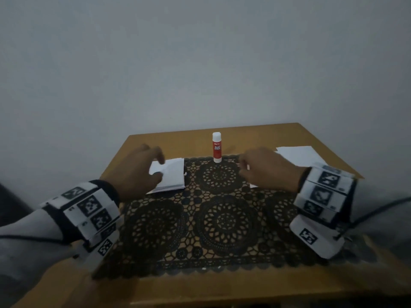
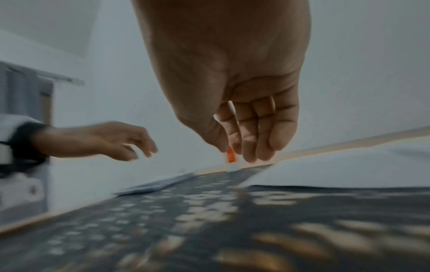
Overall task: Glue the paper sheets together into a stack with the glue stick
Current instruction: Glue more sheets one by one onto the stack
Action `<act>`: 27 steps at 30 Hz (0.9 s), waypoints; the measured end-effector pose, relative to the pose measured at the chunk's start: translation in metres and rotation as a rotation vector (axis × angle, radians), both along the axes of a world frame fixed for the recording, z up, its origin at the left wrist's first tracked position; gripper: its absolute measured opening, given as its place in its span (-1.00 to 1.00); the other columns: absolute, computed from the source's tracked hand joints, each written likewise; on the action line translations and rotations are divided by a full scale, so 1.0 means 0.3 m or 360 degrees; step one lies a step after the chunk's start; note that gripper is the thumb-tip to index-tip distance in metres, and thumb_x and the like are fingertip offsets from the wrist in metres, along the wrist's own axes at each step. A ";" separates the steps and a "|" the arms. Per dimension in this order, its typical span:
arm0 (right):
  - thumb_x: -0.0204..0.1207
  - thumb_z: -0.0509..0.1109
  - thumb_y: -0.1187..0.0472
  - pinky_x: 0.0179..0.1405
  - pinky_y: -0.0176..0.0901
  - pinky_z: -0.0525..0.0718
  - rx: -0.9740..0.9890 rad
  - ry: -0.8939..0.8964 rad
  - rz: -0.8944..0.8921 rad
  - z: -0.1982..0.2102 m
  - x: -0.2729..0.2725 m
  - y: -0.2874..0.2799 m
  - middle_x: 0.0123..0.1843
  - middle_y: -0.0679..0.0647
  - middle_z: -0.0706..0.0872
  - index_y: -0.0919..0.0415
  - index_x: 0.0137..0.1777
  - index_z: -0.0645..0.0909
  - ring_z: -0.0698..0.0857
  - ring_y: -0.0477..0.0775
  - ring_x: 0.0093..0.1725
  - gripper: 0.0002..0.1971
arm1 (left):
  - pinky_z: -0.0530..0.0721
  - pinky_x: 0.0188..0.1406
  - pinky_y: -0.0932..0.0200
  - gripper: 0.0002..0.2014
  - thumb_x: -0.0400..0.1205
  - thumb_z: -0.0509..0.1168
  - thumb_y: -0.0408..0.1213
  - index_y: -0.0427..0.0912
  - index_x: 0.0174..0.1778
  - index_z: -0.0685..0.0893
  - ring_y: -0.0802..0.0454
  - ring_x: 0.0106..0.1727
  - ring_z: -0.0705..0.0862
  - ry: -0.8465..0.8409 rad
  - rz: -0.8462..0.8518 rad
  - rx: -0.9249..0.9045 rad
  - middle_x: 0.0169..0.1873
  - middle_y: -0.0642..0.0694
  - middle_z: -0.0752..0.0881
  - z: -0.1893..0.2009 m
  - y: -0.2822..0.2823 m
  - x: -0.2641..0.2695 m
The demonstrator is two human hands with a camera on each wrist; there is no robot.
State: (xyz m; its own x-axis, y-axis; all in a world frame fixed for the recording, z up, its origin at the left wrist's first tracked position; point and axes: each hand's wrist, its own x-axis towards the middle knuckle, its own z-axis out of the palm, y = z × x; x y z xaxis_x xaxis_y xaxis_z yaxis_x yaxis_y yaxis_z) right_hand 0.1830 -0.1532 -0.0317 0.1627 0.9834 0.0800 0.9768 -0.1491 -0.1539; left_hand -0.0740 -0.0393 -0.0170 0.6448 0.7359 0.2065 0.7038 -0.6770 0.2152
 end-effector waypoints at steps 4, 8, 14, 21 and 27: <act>0.59 0.27 0.22 -0.13 0.05 0.67 -0.0001 -0.0097 -0.0257 -0.028 0.195 -0.041 -0.13 0.20 0.70 0.35 -0.12 0.63 0.67 0.21 -0.10 -0.80 | 0.44 0.01 0.23 -0.80 0.59 0.34 -0.24 -0.03 0.12 0.60 0.05 0.10 0.54 0.0034 -0.0348 -0.0075 0.05 0.02 0.57 0.007 -0.096 0.182; 0.57 0.22 0.32 -0.23 -0.02 0.59 0.0042 0.0039 -0.0411 -0.050 0.286 -0.034 -0.11 0.23 0.73 0.41 -0.10 0.65 0.70 0.24 -0.10 -0.81 | 0.45 0.27 0.20 -0.67 0.61 0.34 -0.15 -0.03 0.29 0.56 0.08 0.27 0.52 0.0275 -0.0607 -0.0161 0.24 0.06 0.57 -0.020 -0.154 0.387; 0.51 0.21 0.35 -0.32 -0.10 0.53 0.0011 0.0104 -0.0445 -0.076 0.297 -0.010 -0.18 0.16 0.66 0.22 -0.35 0.45 0.68 0.21 -0.14 -0.80 | 0.39 0.50 -0.05 -0.40 0.58 0.37 -0.02 0.00 0.54 0.38 -0.02 0.47 0.41 0.0624 -0.0666 -0.0208 0.46 -0.01 0.49 -0.065 -0.095 0.610; 0.51 0.22 0.39 -0.46 -0.16 0.36 0.0018 0.0121 -0.0423 -0.070 0.284 -0.016 -0.42 0.10 0.46 0.22 -0.43 0.31 0.47 0.10 -0.40 -0.71 | 0.33 0.52 -0.09 -0.31 0.49 0.44 0.08 0.08 0.54 0.41 -0.05 0.49 0.36 0.0734 -0.0731 -0.0267 0.50 -0.01 0.45 -0.087 -0.022 0.672; 0.51 0.23 0.38 -0.51 -0.18 0.26 0.0069 0.0118 -0.0463 -0.058 0.274 -0.021 -0.42 0.08 0.42 0.21 -0.43 0.29 0.39 0.03 -0.45 -0.70 | 0.42 0.41 -0.04 -0.34 0.48 0.45 0.10 0.07 0.50 0.48 -0.05 0.38 0.45 0.0700 -0.0755 -0.0169 0.37 -0.04 0.53 -0.095 -0.012 0.695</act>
